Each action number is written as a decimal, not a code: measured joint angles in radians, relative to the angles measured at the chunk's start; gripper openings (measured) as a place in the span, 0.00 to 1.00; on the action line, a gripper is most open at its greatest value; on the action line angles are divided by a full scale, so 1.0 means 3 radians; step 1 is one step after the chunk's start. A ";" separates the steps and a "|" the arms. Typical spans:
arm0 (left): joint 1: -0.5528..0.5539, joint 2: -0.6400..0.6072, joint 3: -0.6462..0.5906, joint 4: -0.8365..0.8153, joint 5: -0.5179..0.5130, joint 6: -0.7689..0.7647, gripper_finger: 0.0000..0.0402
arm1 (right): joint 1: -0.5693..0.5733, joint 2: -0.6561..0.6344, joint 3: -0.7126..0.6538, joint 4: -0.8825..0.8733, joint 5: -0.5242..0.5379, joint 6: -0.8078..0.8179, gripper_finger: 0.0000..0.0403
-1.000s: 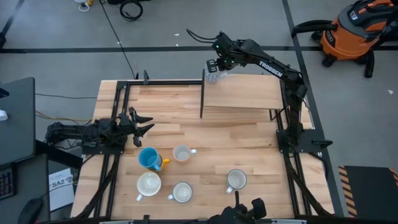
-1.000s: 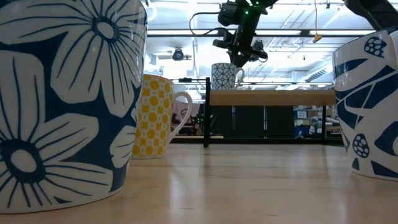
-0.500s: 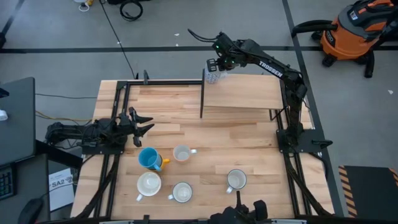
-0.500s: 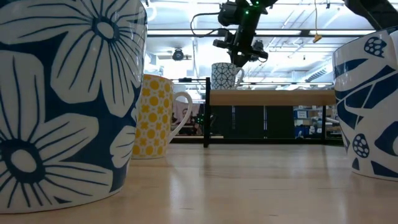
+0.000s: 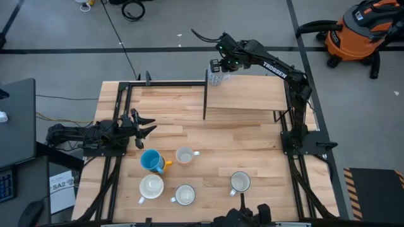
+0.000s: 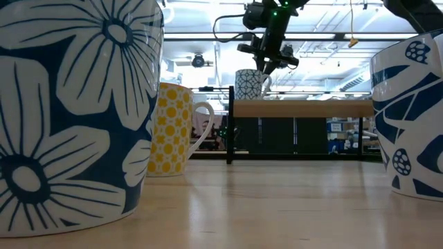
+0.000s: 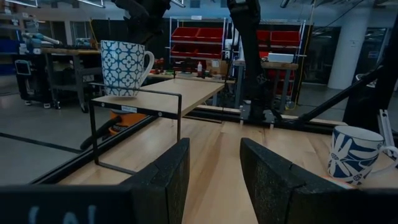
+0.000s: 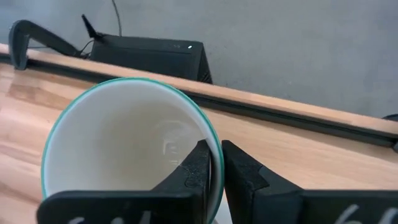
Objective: Place coffee mugs
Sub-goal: Put the light blue pattern mug on the shelf
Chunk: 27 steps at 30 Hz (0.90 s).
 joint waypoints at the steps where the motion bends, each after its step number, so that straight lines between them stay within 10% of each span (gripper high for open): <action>1: 0.0000 0.0000 0.0000 0.0000 0.0000 0.0000 0.37 | -0.0006 0.0000 0.0000 -0.0002 -0.0027 -0.0001 0.10; 27: 0.0000 0.0000 0.0000 0.0000 0.0000 0.0000 0.37 | -0.0051 -0.0011 0.0000 0.0032 -0.0074 -0.0005 0.24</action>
